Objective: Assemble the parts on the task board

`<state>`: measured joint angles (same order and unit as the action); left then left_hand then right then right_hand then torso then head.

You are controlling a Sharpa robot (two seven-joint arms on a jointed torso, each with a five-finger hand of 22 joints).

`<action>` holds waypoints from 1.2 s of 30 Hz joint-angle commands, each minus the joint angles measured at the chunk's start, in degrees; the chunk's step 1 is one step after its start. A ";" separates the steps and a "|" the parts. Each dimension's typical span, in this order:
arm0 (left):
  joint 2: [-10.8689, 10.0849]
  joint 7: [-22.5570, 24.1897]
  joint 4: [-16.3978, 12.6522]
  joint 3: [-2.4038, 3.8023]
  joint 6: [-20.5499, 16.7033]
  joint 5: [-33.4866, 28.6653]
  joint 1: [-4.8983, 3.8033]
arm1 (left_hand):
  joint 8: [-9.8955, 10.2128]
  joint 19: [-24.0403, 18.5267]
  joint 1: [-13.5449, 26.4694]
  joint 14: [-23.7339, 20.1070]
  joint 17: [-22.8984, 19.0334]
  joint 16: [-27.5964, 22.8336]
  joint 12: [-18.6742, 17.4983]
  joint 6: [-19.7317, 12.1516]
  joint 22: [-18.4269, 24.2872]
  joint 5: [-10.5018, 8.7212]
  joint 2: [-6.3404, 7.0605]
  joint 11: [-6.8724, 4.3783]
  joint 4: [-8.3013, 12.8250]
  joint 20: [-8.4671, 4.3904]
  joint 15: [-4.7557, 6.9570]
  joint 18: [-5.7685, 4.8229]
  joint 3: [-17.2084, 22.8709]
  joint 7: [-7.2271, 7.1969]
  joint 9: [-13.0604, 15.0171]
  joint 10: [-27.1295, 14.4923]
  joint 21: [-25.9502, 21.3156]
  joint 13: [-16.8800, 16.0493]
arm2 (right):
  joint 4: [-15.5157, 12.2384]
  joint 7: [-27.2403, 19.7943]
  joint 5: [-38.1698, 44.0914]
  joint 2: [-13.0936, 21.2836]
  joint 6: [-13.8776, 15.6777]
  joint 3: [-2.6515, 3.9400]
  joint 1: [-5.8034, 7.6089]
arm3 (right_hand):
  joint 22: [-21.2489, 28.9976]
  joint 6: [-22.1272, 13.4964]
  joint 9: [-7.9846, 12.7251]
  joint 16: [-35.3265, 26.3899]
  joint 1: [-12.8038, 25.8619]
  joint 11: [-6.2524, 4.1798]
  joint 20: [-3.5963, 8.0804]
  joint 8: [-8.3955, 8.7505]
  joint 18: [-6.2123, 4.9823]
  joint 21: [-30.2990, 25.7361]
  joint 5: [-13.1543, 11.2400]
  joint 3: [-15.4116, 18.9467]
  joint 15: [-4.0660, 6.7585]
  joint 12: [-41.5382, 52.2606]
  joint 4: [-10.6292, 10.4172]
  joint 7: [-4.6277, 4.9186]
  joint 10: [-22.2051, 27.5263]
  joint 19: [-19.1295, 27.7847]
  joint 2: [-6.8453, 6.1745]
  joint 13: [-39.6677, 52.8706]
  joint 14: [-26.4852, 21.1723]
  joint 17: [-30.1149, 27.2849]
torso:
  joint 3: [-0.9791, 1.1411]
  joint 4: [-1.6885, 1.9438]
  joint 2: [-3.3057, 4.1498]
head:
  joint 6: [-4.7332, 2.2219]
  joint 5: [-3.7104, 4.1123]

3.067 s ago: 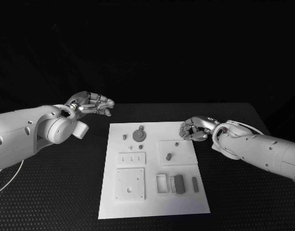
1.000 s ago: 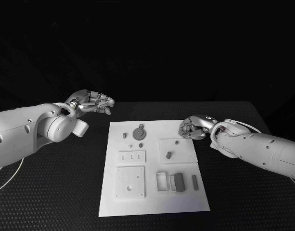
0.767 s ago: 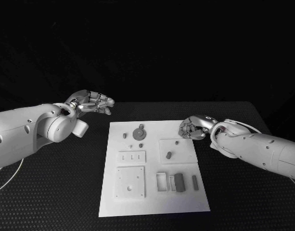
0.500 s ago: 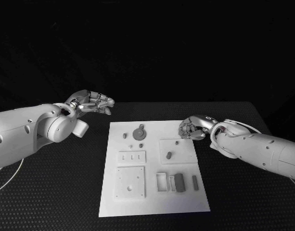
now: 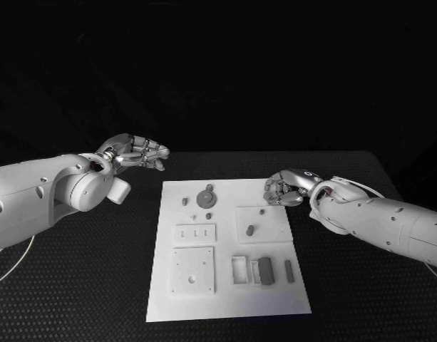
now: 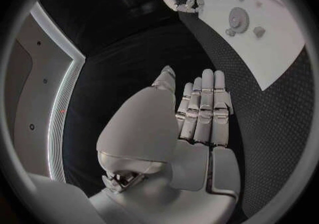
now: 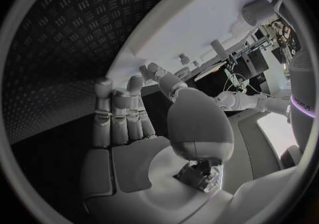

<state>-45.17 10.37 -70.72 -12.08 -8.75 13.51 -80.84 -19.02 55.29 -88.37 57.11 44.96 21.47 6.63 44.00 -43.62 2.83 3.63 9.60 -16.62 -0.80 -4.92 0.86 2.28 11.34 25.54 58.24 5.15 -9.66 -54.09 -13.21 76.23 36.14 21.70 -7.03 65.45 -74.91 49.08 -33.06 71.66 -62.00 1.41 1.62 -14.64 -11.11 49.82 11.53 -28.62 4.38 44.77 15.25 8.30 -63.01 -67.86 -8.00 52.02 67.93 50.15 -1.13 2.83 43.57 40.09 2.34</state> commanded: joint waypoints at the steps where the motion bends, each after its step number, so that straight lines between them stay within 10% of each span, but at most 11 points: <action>1: 0.12 0.26 -0.09 0.04 0.78 0.15 -0.03 | 0.39 0.32 0.58 0.35 0.06 -0.39 -0.28 -0.36 -0.07 0.06 0.01 0.22 -0.08 -0.02 0.01 0.12 -0.04 0.19 0.07 0.29 -0.37 -0.08 | -0.16 -0.86 0.17 -0.11 -0.72 -0.04 -0.05 | -1.20 -0.27 -0.03 0.25 -0.09 0.58 0.53 0.25 -3.89 0.39 0.15 -0.18 -0.08 0.54 0.36 0.19 2.01 0.10 0.39 0.10 -0.01 0.03 | 0.04 0.00 0.02 | 0.11 -0.07; 36: -0.05 0.06 -0.14 0.04 0.51 0.18 -0.03 | 0.57 0.37 0.59 0.40 0.21 -0.53 -0.47 -0.66 -0.12 0.07 0.09 0.32 -0.07 -0.02 0.01 0.13 -0.10 0.59 0.02 0.10 -0.47 -0.06 | -0.69 -1.62 0.85 0.71 -3.09 -0.22 -0.07 | -1.30 -0.53 -0.75 1.12 -3.15 -0.38 0.29 0.17 -3.89 1.12 0.17 -0.59 0.78 2.19 1.30 -0.93 3.32 1.15 1.05 0.64 -1.15 0.37 | 0.06 -0.07 0.01 | 0.24 -0.01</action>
<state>-45.23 10.16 -70.72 -12.08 -8.74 13.54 -80.84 -18.80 55.29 -88.37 57.11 45.11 21.25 6.40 43.60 -43.65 2.83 3.63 9.60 -16.62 -0.80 -4.92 0.86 2.28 11.34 25.54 58.24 4.93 -9.64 -54.80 -14.44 76.34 36.81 19.60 -7.20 65.45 -74.91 48.20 -33.72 72.55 -64.65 1.47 1.81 -14.31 -11.09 50.72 11.53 -29.12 4.68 46.76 16.20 7.52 -61.47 -67.02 -7.02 52.57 66.78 50.43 -1.07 2.74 43.58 40.34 2.29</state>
